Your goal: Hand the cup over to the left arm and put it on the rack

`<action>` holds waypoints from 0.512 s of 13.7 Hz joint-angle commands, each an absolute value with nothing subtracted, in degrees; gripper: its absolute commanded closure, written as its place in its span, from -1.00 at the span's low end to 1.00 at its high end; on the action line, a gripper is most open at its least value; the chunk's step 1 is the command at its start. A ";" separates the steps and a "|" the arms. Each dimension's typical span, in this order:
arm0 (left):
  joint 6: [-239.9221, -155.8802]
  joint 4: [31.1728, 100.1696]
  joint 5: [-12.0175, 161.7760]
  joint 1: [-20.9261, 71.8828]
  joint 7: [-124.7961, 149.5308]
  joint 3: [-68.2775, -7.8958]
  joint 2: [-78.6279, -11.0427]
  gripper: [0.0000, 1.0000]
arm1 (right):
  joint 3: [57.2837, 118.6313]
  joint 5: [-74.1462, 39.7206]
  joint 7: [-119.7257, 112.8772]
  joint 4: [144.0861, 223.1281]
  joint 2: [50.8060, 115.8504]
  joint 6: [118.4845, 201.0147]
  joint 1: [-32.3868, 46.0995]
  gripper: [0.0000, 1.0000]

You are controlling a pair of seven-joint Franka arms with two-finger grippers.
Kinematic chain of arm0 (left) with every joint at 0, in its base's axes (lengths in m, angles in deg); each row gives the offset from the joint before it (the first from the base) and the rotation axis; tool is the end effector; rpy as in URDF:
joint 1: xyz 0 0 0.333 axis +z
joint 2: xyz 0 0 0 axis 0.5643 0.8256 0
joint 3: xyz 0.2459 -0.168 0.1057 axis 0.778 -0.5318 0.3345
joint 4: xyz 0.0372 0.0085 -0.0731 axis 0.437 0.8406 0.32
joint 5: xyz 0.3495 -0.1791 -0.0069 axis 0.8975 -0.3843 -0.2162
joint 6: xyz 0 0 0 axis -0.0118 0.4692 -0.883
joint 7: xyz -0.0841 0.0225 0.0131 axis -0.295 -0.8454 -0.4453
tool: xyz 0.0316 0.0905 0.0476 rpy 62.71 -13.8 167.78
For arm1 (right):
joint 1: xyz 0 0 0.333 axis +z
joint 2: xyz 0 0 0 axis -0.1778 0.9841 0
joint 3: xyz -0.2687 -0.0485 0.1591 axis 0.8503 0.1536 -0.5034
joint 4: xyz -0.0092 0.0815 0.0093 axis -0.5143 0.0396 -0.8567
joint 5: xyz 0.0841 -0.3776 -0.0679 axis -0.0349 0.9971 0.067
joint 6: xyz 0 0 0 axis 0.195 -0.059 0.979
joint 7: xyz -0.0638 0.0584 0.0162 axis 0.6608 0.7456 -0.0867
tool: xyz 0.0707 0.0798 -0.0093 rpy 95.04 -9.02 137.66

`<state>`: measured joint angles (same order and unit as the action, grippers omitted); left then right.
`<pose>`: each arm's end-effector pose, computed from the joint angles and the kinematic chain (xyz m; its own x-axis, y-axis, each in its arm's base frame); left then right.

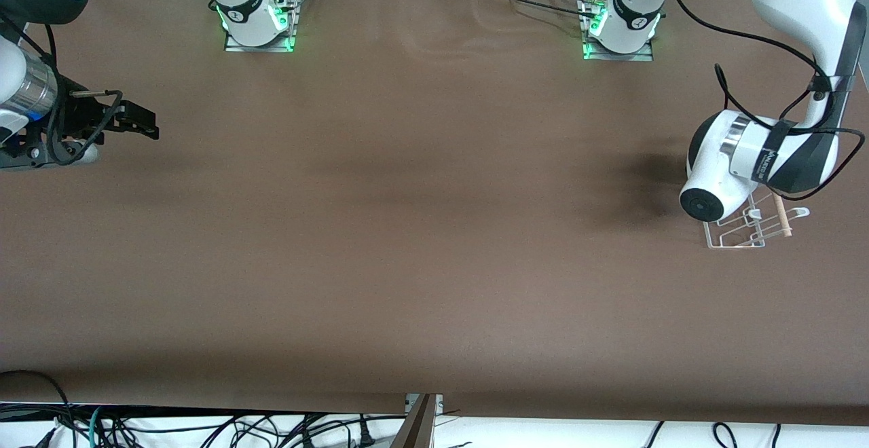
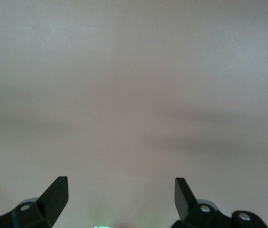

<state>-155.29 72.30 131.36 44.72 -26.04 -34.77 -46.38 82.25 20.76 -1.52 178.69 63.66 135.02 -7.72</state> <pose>0.5425 0.0593 0.2984 0.2661 -0.3018 -0.9155 -0.7676 -0.6408 -0.0118 0.5689 0.0257 0.5558 0.9869 0.1028 -0.1243 0.1049 -0.9944 0.0109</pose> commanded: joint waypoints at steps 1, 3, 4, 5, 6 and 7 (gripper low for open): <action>-155.45 67.85 124.77 45.78 -25.99 -35.49 -49.62 -1.00 | 81.98 22.18 -0.32 177.66 63.82 134.66 -6.90 -0.98; -155.18 62.49 117.92 45.25 -23.63 -36.19 -50.68 -1.00 | 81.89 22.18 -0.07 177.57 63.65 134.57 -6.82 -0.98; -155.09 59.94 114.32 45.25 -20.74 -36.81 -51.12 -1.00 | 81.54 21.66 0.11 177.57 63.38 134.13 -6.81 -0.98; -155.09 56.96 110.11 45.25 -17.58 -37.59 -51.64 -1.00 | 80.76 21.05 0.11 177.57 62.94 134.13 -6.81 -0.98; -155.35 54.23 106.50 45.25 -14.24 -38.30 -52.00 -1.00 | 80.58 21.04 0.11 177.57 62.77 134.56 -6.81 -0.98; -155.44 51.42 103.07 45.25 -10.99 -39.09 -52.09 -1.00 | 80.66 20.95 0.03 177.57 62.68 135.26 -6.81 -0.98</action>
